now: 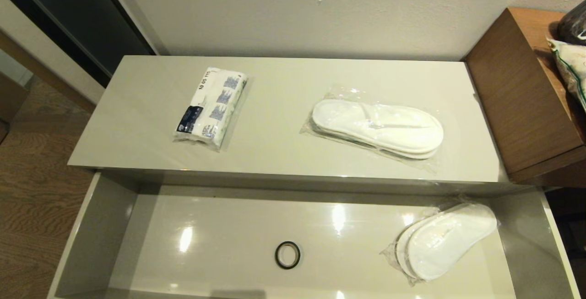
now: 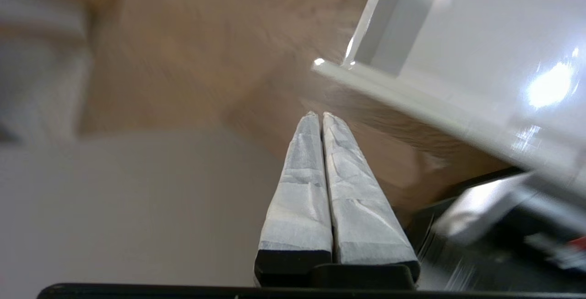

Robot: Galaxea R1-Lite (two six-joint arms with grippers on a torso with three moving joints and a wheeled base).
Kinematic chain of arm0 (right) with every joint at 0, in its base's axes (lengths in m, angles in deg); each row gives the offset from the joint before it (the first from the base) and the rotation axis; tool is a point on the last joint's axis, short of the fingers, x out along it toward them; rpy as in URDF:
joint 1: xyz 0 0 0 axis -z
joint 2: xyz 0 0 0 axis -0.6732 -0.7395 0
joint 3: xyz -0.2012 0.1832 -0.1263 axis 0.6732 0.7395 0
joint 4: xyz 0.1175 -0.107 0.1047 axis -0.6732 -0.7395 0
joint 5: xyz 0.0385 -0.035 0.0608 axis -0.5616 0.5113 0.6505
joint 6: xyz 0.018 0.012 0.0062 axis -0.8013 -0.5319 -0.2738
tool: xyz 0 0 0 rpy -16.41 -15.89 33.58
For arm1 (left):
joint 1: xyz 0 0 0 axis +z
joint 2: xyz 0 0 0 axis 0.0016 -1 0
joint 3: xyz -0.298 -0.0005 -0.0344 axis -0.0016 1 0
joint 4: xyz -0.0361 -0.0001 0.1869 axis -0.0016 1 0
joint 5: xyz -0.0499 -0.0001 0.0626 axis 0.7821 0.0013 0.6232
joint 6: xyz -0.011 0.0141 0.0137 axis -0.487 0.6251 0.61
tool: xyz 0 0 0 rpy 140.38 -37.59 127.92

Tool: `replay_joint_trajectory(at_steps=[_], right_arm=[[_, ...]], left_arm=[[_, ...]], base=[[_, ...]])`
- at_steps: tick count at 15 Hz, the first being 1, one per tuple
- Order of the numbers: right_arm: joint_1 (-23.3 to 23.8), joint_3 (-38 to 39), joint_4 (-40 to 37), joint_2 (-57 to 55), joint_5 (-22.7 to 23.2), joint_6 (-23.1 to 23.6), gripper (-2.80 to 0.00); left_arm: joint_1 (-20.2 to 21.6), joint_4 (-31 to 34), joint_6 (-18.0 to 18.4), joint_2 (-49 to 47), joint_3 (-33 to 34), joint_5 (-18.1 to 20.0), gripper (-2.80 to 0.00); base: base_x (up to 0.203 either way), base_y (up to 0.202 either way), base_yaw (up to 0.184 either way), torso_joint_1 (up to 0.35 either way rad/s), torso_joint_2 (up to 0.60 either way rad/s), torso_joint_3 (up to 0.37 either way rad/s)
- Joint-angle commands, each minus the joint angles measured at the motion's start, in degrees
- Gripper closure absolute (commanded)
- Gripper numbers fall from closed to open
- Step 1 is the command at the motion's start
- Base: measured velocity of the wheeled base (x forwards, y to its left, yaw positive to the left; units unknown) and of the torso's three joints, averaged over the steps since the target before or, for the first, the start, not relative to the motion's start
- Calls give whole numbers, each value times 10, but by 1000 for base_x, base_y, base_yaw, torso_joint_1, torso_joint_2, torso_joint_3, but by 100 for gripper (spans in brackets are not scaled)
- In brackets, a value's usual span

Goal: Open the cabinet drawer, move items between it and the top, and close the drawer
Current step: Pick up the disposable slippers on the table

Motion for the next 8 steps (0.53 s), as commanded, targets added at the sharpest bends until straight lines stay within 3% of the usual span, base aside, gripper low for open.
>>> replay_joint_trajectory(at_steps=[1, 3, 5, 8], right_arm=[[0, 0, 0, -1, 0, 0, 0], [0, 0, 0, -1, 0, 1, 0], [0, 0, 0, -1, 0, 0, 0], [0, 0, 0, -1, 0, 0, 0]], left_arm=[[67, 13, 155, 124, -16, 53, 0], [87, 21, 196, 203, 36, 89, 0], [96, 9, 193, 235, 107, 121, 0], [99, -116, 180, 240, 224, 205, 0]], base=[[0, 0, 0, 0, 0, 0], [0, 0, 0, 0, 0, 0], [0, 0, 0, 0, 0, 0], [0, 0, 0, 0, 0, 0]])
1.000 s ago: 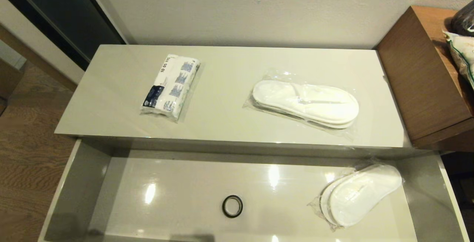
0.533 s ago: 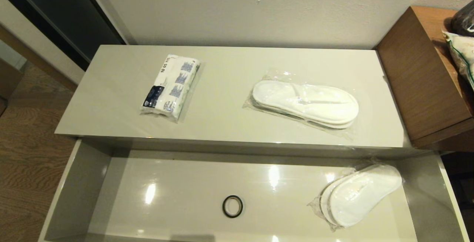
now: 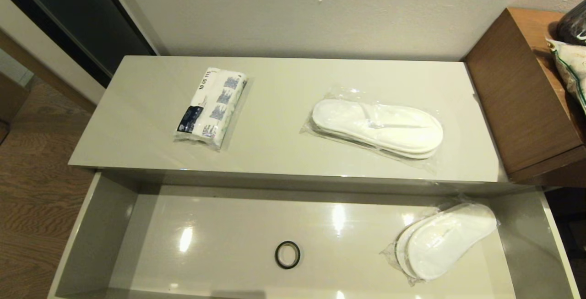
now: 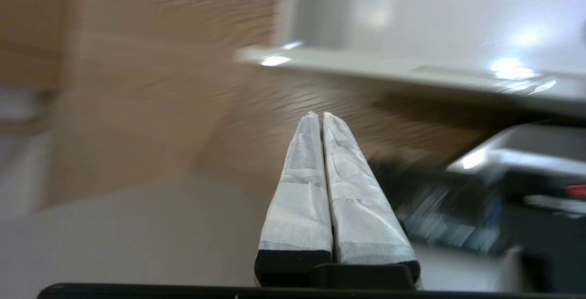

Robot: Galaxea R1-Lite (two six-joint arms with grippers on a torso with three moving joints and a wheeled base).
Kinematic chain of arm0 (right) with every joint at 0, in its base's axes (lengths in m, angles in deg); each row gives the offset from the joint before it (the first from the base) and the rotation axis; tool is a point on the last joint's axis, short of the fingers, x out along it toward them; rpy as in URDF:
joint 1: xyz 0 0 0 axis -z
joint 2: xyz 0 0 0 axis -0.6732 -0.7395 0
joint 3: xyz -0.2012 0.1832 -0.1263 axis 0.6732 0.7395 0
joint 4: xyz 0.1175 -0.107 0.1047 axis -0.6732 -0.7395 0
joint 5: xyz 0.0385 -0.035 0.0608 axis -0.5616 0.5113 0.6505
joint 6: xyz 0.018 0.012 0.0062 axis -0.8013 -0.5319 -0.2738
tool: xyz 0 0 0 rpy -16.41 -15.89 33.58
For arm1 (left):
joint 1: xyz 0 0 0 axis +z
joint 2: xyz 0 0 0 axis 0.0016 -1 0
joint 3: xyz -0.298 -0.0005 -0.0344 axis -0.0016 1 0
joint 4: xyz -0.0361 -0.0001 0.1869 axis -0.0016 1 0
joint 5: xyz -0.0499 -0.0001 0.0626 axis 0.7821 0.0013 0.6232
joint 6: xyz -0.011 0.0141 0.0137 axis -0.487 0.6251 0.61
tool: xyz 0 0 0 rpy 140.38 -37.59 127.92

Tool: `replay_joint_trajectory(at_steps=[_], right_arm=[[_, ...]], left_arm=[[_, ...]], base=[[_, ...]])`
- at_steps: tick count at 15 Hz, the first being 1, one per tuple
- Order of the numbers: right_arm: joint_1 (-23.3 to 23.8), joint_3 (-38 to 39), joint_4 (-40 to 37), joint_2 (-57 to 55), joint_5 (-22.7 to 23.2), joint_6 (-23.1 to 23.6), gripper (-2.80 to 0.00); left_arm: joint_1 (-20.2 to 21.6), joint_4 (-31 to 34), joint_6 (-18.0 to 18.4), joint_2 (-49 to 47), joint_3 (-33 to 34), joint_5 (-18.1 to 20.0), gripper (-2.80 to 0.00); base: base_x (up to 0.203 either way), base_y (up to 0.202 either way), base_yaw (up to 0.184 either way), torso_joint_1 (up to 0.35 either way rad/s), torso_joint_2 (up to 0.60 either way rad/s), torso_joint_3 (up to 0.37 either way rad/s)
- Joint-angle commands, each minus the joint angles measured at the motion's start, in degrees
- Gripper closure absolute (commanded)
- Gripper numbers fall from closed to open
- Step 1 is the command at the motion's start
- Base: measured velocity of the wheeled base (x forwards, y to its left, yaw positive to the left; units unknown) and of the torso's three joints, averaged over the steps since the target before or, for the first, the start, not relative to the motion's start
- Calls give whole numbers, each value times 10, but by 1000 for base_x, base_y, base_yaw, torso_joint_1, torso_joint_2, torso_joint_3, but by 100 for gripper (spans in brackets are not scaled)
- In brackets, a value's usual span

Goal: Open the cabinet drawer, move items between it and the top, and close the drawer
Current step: Pick up the disposable slippers on the table

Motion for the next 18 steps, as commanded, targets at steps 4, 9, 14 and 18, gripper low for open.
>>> replay_joint_trajectory(at_steps=[4, 9, 14, 18], right_arm=[[0, 0, 0, 0, 0, 0, 0], [0, 0, 0, -1, 0, 0, 0], [0, 0, 0, -1, 0, 0, 0], [0, 0, 0, -1, 0, 0, 0]], left_arm=[[1, -380, -21, 14, 302, 52, 0], [2, -627, -17, 14, 451, 173, 0], [2, -624, -28, 14, 452, 175, 0], [2, -624, -28, 14, 452, 175, 0]], base=[[0, 0, 0, 0, 0, 0], [0, 0, 0, 0, 0, 0], [0, 0, 0, 0, 0, 0], [0, 0, 0, 0, 0, 0]])
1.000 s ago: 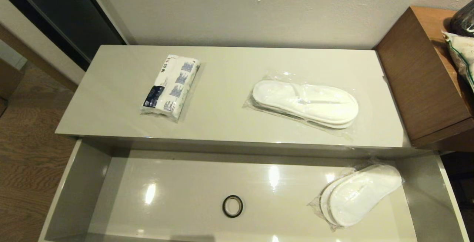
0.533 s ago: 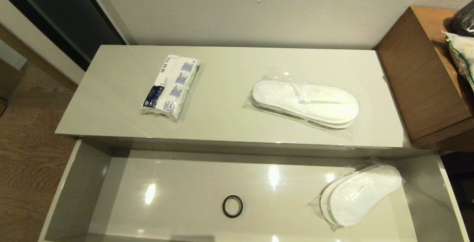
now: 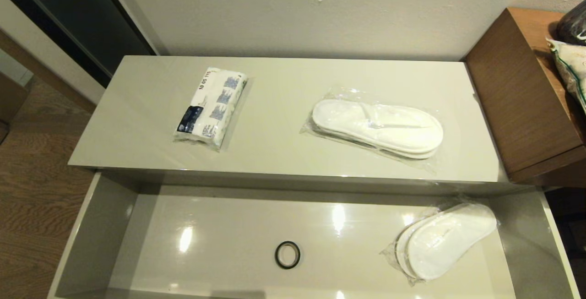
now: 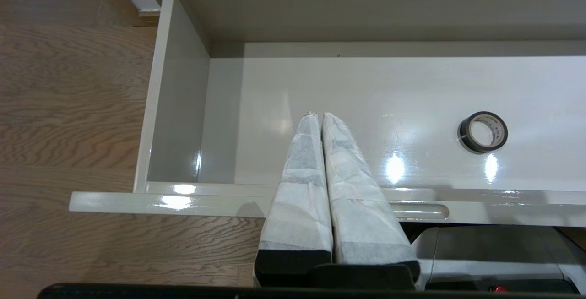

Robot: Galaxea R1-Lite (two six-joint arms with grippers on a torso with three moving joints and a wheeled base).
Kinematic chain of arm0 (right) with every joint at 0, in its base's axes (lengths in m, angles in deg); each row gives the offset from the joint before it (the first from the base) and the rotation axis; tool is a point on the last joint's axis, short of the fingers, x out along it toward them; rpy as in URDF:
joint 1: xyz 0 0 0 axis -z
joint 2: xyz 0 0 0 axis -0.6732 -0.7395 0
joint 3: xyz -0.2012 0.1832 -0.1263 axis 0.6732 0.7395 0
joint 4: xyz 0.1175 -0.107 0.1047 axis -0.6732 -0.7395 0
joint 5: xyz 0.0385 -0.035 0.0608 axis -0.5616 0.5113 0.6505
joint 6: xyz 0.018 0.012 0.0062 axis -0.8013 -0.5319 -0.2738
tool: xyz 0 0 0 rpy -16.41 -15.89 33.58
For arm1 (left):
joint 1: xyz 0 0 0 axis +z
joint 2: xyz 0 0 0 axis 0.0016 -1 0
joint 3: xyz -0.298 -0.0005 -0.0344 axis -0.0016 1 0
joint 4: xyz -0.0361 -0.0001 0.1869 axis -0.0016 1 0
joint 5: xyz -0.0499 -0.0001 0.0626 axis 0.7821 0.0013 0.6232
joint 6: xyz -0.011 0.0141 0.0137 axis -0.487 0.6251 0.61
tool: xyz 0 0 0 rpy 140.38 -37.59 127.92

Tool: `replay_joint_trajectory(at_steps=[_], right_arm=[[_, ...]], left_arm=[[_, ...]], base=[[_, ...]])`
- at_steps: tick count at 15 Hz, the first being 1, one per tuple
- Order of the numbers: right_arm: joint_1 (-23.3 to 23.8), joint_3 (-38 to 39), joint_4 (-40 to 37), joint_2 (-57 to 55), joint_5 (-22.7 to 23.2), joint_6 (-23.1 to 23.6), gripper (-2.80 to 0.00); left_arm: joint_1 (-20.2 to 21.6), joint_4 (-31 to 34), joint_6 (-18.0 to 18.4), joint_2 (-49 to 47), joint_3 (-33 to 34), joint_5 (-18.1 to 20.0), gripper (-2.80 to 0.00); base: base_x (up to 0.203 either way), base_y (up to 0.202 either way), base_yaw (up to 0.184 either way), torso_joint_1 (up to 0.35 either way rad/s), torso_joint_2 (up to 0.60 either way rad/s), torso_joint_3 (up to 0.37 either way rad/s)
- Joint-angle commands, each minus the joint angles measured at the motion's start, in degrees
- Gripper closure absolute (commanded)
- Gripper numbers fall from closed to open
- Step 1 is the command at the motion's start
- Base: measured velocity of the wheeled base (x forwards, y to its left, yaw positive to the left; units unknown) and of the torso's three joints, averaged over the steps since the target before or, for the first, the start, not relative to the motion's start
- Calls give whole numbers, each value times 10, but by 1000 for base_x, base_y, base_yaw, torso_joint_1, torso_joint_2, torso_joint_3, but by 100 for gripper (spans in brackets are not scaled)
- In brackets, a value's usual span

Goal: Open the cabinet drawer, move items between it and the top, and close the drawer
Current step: Pick up the disposable slippers on the table

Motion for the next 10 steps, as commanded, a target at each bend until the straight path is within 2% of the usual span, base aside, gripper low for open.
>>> replay_joint_trajectory(at_steps=[1, 10], right_arm=[[0, 0, 0, -1, 0, 0, 0], [0, 1, 0, -1, 0, 0, 0]], left_arm=[[0, -1, 0, -2, 0, 0, 0], [0, 0, 0, -2, 0, 0, 0]], base=[[0, 0, 0, 0, 0, 0], [0, 0, 0, 0, 0, 0]])
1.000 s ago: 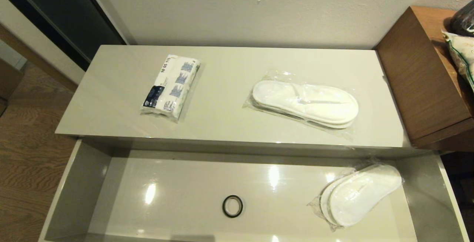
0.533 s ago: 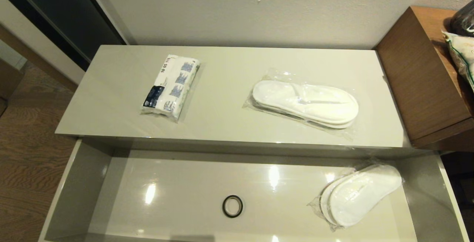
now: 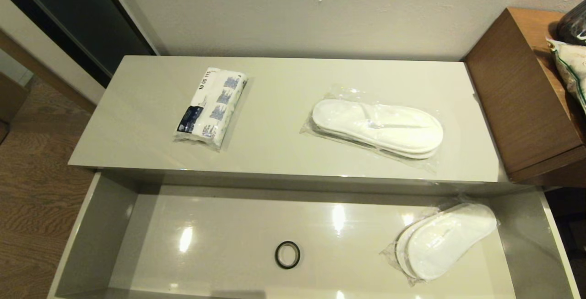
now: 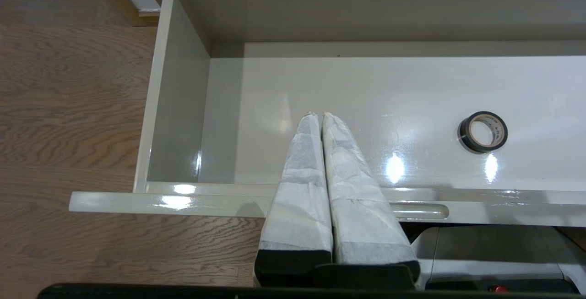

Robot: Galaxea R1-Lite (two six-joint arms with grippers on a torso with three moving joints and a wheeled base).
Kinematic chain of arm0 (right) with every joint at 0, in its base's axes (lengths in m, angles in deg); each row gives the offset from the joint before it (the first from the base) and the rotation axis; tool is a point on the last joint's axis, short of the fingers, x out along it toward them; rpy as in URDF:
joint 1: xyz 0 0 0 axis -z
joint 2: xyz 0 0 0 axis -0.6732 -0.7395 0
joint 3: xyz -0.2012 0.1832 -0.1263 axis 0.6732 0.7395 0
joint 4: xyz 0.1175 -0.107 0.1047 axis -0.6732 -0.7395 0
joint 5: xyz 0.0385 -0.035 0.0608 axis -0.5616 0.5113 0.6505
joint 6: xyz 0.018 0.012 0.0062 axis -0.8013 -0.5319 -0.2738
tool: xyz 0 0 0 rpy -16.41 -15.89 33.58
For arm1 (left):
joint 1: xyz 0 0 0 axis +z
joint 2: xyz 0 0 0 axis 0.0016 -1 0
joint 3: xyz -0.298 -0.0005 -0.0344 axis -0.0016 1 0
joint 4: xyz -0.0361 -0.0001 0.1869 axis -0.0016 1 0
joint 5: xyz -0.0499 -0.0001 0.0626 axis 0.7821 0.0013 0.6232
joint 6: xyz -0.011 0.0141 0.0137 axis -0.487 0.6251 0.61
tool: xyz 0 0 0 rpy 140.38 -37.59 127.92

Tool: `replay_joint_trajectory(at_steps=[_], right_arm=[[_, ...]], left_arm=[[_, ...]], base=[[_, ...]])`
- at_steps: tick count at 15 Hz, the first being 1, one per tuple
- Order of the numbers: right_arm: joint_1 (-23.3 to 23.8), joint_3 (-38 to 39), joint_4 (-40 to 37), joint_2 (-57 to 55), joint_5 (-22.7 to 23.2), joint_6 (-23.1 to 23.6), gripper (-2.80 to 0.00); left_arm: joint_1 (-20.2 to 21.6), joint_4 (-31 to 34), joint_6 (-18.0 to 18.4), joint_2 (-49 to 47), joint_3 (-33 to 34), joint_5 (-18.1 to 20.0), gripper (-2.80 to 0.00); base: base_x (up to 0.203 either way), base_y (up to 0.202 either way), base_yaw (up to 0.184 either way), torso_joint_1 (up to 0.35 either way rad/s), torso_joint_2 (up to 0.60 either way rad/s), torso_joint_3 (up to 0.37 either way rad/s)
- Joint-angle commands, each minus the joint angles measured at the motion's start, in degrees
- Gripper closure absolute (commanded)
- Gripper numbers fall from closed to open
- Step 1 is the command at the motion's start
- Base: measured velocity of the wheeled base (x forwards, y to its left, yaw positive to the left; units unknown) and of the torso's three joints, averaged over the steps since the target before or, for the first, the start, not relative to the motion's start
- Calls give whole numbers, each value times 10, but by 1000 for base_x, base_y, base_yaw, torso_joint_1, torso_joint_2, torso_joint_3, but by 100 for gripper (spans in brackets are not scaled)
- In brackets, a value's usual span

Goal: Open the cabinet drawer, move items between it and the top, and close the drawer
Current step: Pick up the disposable slippers on the table

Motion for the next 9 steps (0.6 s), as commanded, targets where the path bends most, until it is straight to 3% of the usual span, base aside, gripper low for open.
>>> replay_joint_trajectory(at_steps=[1, 9], right_arm=[[0, 0, 0, -1, 0, 0, 0], [0, 0, -1, -1, 1, 5, 0]], left_arm=[[0, 0, 0, -2, 0, 0, 0], [0, -1, 0, -2, 0, 0, 0]], base=[[0, 0, 0, 0, 0, 0], [0, 0, 0, 0, 0, 0]])
